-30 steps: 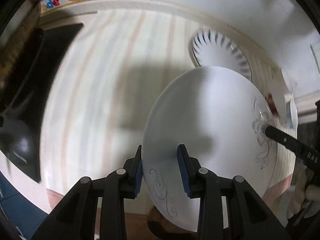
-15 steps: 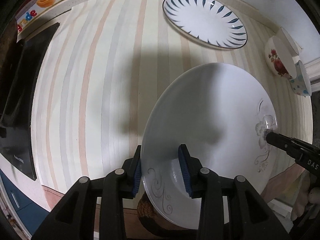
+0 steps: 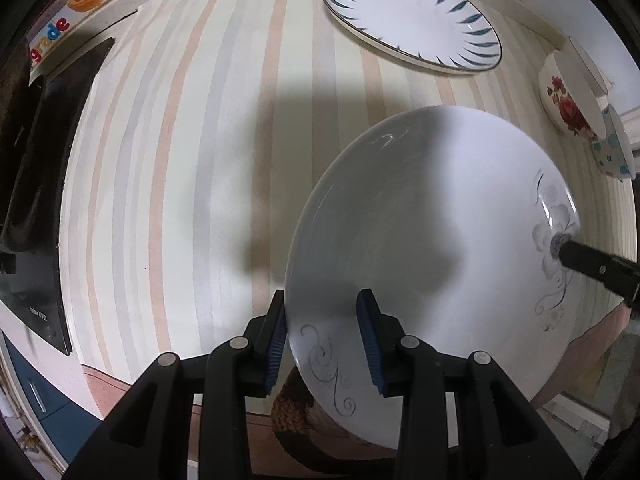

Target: Organize plates and bowls

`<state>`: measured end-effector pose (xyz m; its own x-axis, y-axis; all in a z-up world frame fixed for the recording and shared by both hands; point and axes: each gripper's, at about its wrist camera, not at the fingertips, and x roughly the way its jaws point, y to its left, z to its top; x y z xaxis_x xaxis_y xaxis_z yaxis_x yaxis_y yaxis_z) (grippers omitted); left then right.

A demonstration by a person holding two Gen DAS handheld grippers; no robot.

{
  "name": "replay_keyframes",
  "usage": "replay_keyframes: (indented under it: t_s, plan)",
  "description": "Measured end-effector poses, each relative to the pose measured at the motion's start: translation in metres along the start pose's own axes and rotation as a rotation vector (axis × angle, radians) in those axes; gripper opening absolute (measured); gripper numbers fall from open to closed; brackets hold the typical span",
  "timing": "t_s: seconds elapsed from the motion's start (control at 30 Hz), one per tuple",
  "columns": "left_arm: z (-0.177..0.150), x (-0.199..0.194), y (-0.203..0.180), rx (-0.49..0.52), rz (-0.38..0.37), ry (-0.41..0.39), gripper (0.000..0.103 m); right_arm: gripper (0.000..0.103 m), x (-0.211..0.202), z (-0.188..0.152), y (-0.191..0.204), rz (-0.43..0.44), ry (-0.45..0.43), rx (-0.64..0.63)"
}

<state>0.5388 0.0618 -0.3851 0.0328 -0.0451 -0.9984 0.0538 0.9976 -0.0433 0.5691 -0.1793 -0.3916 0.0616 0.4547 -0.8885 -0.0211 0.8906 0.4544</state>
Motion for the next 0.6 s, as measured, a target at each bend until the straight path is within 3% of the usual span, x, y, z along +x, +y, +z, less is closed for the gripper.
replay_keyframes:
  t_s: [0.23,0.37,0.5,0.6]
  plan:
    - [0.003,0.006,-0.003,-0.010,-0.006,0.009,0.032,0.016,-0.010,0.004,-0.003,-0.039,0.017,0.022]
    - [0.012,-0.015,0.013,-0.034,-0.007,-0.021,0.032,0.016,-0.035,0.013,-0.005,0.024,-0.038,0.065]
    - [0.046,-0.048,0.024,-0.075,-0.026,-0.094,0.033,0.019,-0.064,0.045,0.003,0.049,-0.120,0.084]
    - [0.091,-0.056,0.033,-0.096,-0.065,-0.118,0.034,0.032,-0.068,0.085,0.011,0.041,-0.144,0.089]
